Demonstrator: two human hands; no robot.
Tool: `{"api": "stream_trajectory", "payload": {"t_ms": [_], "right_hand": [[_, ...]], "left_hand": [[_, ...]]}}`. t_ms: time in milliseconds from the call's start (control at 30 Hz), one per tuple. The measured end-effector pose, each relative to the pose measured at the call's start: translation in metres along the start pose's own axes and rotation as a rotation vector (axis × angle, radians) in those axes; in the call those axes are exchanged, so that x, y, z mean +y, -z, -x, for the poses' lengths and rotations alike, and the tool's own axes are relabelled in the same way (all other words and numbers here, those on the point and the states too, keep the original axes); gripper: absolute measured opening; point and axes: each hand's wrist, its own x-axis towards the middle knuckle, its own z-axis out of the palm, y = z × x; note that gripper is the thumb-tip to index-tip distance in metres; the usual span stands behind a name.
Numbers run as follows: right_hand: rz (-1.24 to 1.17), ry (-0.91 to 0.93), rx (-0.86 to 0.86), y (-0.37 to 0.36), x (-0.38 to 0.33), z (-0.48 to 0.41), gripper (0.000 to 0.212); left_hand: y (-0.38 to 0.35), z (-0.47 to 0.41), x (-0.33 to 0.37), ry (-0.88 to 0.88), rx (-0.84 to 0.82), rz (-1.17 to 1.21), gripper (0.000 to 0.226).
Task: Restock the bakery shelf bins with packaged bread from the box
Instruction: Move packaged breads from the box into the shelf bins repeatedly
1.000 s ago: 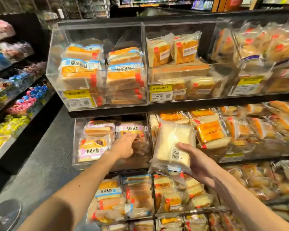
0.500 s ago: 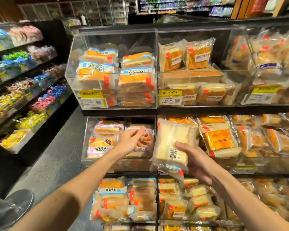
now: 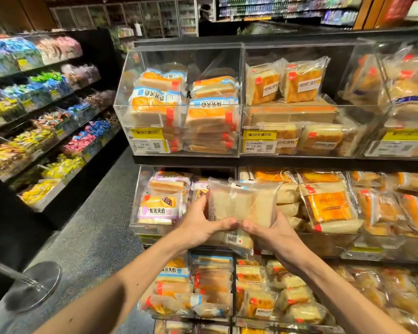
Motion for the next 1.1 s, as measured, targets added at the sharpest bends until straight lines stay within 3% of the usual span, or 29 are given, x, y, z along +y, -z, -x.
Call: {"api": "stream_trajectory", "payload": {"t_ms": [133,233,400,533,733,833,900,967,1100], "right_hand": [[0.009,0.053,-0.001,-0.001,-0.002,-0.002,0.102],[0.092,0.143,0.01,-0.004,-0.009,-0.006,0.083],[0.118,0.226,0.021,-0.013,-0.026,-0.021,0.074],[0.02,0.184,0.009,-0.026,-0.044,-0.033,0.074],[-0.065,0.112,-0.015,-0.048,-0.068,-0.047,0.113],[-0.156,0.134,0.006,-0.061,-0.079,-0.051,0.102],[-0.201,0.161,0.026,-0.067,-0.088,-0.052,0.089],[-0.234,0.183,0.074,-0.069,-0.096,-0.052,0.083],[-0.206,0.252,0.222,-0.069,-0.11,-0.051,0.087]], "left_hand": [[0.013,0.006,0.007,-0.009,0.069,-0.037,0.076],[0.024,0.015,0.021,-0.104,0.129,-0.134,0.057],[0.045,0.022,0.047,-0.261,0.128,-0.166,0.051],[0.075,0.015,0.07,-0.3,0.128,-0.095,0.045],[0.121,-0.007,0.084,-0.144,0.03,0.152,0.023],[0.141,-0.022,0.101,-0.081,-0.027,0.243,0.026],[0.156,-0.033,0.127,-0.223,-0.028,0.18,0.028],[0.175,-0.047,0.16,-0.492,0.002,0.049,0.027],[0.2,-0.094,0.21,-1.093,0.202,-0.57,0.032]]}}
